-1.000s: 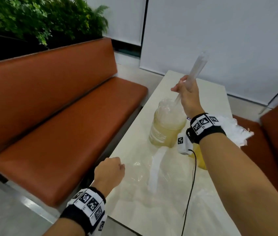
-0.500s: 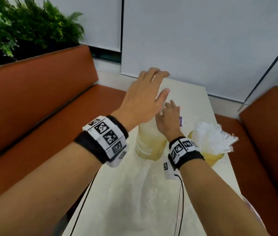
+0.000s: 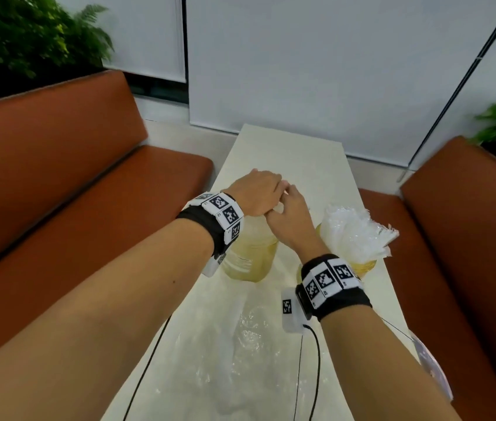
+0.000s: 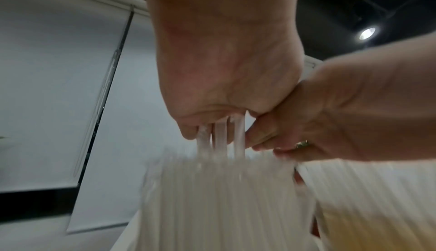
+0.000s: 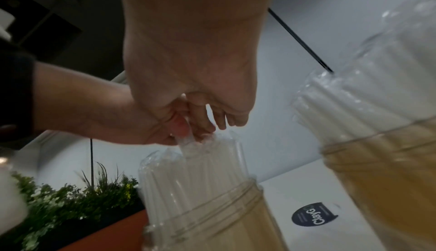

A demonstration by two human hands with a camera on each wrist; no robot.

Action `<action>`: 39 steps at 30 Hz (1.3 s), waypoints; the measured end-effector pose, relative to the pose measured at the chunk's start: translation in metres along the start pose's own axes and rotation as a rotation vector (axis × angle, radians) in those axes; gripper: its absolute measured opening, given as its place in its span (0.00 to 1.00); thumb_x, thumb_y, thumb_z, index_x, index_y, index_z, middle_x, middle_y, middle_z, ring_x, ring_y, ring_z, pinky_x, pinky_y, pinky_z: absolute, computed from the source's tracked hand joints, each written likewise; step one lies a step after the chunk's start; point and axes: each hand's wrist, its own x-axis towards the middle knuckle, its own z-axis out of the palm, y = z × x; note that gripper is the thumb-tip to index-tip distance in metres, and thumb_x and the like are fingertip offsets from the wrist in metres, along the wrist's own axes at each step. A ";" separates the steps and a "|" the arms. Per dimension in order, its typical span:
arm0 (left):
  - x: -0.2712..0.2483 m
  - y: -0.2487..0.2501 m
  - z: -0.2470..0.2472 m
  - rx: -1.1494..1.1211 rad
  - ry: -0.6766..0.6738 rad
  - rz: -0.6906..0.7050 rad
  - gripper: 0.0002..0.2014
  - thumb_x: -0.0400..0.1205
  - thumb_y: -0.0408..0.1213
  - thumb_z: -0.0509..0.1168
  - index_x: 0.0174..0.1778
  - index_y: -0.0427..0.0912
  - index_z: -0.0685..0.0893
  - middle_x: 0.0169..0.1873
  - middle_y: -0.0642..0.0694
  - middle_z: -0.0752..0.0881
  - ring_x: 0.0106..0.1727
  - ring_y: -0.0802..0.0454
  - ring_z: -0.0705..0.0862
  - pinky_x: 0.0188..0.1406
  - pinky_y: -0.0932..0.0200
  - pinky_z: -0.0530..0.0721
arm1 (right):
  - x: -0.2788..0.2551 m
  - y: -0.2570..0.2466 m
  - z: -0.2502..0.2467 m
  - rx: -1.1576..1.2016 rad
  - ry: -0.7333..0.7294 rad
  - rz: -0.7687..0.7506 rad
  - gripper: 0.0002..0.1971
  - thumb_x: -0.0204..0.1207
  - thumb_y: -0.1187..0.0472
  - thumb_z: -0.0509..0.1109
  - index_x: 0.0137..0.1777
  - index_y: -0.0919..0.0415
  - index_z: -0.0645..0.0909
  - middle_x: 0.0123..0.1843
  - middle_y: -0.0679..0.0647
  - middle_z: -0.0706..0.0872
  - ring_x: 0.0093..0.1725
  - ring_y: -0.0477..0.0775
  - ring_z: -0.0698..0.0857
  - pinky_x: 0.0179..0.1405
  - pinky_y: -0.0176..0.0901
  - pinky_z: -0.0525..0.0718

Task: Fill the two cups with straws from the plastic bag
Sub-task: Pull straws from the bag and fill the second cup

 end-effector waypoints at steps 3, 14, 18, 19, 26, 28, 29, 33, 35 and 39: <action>-0.001 -0.007 0.024 0.079 -0.136 -0.012 0.22 0.93 0.40 0.42 0.73 0.34 0.74 0.72 0.34 0.76 0.75 0.36 0.73 0.77 0.35 0.66 | -0.013 0.012 -0.009 0.031 0.029 0.145 0.21 0.80 0.71 0.60 0.71 0.72 0.82 0.75 0.64 0.81 0.76 0.61 0.77 0.73 0.40 0.73; -0.021 -0.027 0.041 0.058 -0.045 -0.144 0.29 0.93 0.45 0.41 0.89 0.36 0.50 0.90 0.42 0.51 0.90 0.44 0.48 0.88 0.40 0.50 | -0.012 0.016 0.005 -0.331 -0.234 0.018 0.27 0.93 0.60 0.46 0.88 0.71 0.50 0.91 0.64 0.50 0.91 0.57 0.49 0.88 0.43 0.45; -0.023 -0.033 0.041 0.001 0.095 -0.136 0.28 0.93 0.44 0.42 0.88 0.36 0.55 0.90 0.39 0.50 0.90 0.40 0.49 0.88 0.41 0.50 | 0.008 0.007 0.003 -0.320 -0.006 -0.001 0.26 0.92 0.59 0.49 0.87 0.70 0.57 0.89 0.64 0.59 0.89 0.60 0.57 0.89 0.49 0.53; -0.024 -0.035 0.045 0.010 0.063 -0.131 0.28 0.93 0.44 0.42 0.88 0.35 0.54 0.89 0.38 0.50 0.90 0.40 0.48 0.88 0.41 0.50 | 0.012 0.009 0.009 -0.382 -0.059 -0.031 0.27 0.93 0.59 0.48 0.88 0.70 0.55 0.90 0.65 0.57 0.90 0.61 0.55 0.90 0.53 0.53; -0.027 -0.037 0.050 0.056 0.181 -0.116 0.27 0.92 0.43 0.43 0.88 0.36 0.58 0.89 0.39 0.54 0.90 0.41 0.52 0.87 0.39 0.54 | 0.022 0.013 0.022 -0.531 -0.122 -0.013 0.34 0.86 0.50 0.37 0.84 0.68 0.65 0.85 0.64 0.68 0.84 0.63 0.67 0.83 0.62 0.67; -0.029 -0.036 0.052 0.027 0.057 -0.102 0.28 0.93 0.43 0.41 0.89 0.37 0.53 0.89 0.41 0.52 0.90 0.43 0.49 0.87 0.40 0.52 | 0.015 0.012 0.022 -0.547 -0.171 -0.024 0.30 0.89 0.52 0.41 0.86 0.67 0.60 0.88 0.63 0.63 0.87 0.62 0.62 0.86 0.62 0.62; -0.033 -0.034 0.051 -0.017 0.001 -0.113 0.28 0.93 0.43 0.42 0.89 0.38 0.52 0.90 0.42 0.50 0.90 0.44 0.47 0.87 0.41 0.50 | 0.012 0.013 0.022 -0.542 -0.202 -0.025 0.28 0.91 0.55 0.45 0.88 0.66 0.57 0.89 0.62 0.60 0.89 0.62 0.58 0.87 0.62 0.59; -0.054 -0.026 0.035 -0.187 0.179 -0.206 0.27 0.92 0.48 0.48 0.88 0.46 0.59 0.89 0.45 0.57 0.88 0.44 0.57 0.85 0.36 0.56 | -0.001 -0.004 0.000 -0.411 -0.098 0.045 0.29 0.89 0.53 0.57 0.88 0.61 0.61 0.88 0.63 0.62 0.87 0.63 0.60 0.86 0.59 0.61; -0.079 -0.022 0.030 -0.212 0.394 -0.314 0.23 0.91 0.47 0.53 0.82 0.46 0.71 0.80 0.42 0.72 0.79 0.40 0.73 0.74 0.37 0.72 | -0.019 -0.019 -0.022 -0.352 0.031 0.135 0.25 0.87 0.49 0.61 0.80 0.57 0.72 0.78 0.61 0.74 0.78 0.63 0.73 0.73 0.56 0.76; -0.147 -0.027 0.056 -0.146 0.396 -0.558 0.12 0.87 0.44 0.57 0.61 0.44 0.81 0.55 0.42 0.85 0.55 0.39 0.84 0.52 0.42 0.86 | -0.087 -0.023 -0.063 -0.416 0.044 0.489 0.25 0.85 0.39 0.59 0.65 0.59 0.81 0.60 0.57 0.87 0.60 0.62 0.85 0.52 0.48 0.77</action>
